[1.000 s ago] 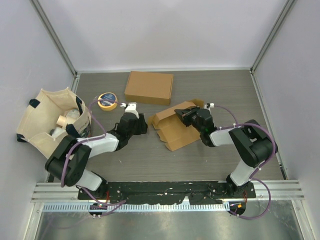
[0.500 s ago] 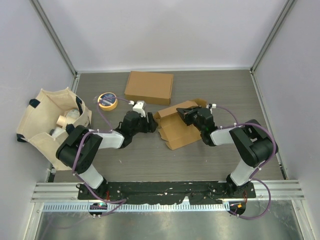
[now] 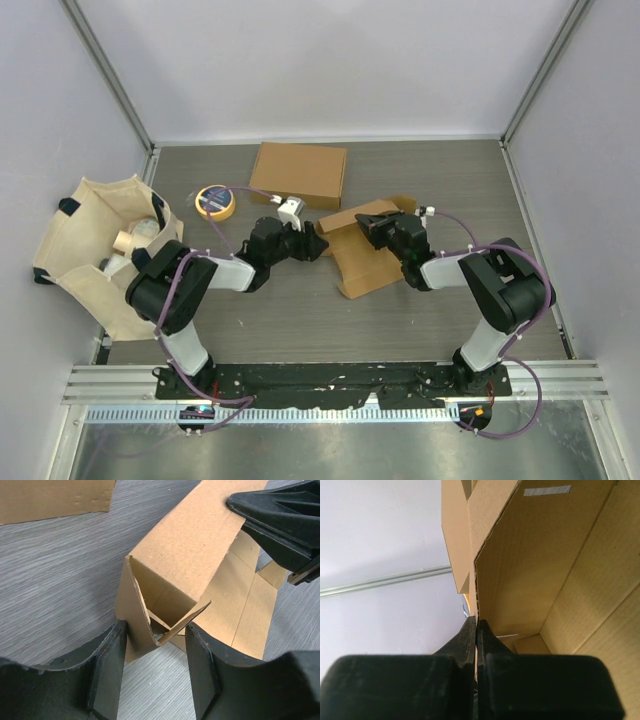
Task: Fold the paper box
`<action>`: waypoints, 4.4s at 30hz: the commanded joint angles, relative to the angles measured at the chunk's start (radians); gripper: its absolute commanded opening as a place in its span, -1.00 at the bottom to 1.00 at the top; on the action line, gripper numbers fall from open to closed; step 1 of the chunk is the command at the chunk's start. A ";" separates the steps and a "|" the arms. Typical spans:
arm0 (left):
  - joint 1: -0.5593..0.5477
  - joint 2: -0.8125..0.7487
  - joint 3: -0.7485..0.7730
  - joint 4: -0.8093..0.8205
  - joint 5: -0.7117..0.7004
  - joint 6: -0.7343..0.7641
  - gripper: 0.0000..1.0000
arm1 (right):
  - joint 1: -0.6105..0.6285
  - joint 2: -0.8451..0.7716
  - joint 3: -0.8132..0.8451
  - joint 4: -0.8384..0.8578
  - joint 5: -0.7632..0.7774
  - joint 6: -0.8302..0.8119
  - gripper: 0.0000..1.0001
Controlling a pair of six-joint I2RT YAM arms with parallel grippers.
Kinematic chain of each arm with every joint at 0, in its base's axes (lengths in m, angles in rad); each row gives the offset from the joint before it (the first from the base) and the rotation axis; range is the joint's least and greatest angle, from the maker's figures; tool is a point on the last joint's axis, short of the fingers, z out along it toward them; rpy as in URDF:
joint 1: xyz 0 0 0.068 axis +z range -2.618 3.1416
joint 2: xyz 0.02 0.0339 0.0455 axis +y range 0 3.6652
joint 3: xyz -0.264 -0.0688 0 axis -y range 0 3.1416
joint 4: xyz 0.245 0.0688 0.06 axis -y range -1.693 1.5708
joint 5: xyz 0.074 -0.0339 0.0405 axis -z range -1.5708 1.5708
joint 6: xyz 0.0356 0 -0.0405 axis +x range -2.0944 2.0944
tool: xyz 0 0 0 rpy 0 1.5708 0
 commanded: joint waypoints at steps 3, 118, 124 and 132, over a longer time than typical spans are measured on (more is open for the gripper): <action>-0.054 0.022 0.067 0.103 0.023 -0.013 -0.02 | 0.013 0.018 0.000 -0.078 0.007 -0.032 -0.98; -0.371 0.102 -0.106 0.261 -1.116 0.239 -1.00 | 0.009 -0.638 0.216 -1.281 -0.152 -1.161 0.56; -0.371 0.100 -0.106 0.241 -1.097 0.197 -1.00 | -0.037 -0.507 0.287 -1.182 -0.275 -1.208 0.44; -0.373 0.108 -0.114 0.236 -1.103 0.159 -1.00 | -0.039 -0.386 0.250 -0.959 -0.352 -1.066 0.42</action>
